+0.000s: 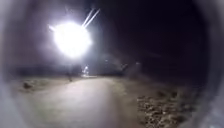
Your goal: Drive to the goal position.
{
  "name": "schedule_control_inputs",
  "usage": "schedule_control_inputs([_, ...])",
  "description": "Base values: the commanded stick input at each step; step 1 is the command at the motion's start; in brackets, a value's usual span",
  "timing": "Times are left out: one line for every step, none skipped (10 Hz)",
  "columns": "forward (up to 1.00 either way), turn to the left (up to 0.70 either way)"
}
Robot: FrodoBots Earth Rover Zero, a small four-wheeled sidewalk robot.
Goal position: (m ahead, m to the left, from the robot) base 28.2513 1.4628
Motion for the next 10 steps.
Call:
schedule_control_inputs([0.85,0.00])
schedule_control_inputs([0.85,0.00])
schedule_control_inputs([0.85,0.00])
schedule_control_inputs([0.85,0.00])
schedule_control_inputs([0.85,0.00])
schedule_control_inputs([0.85,0.00])
schedule_control_inputs([0.85,0.00])
schedule_control_inputs([0.85,0.00])
schedule_control_inputs([0.85,0.00])
schedule_control_inputs([0.85,0.00])
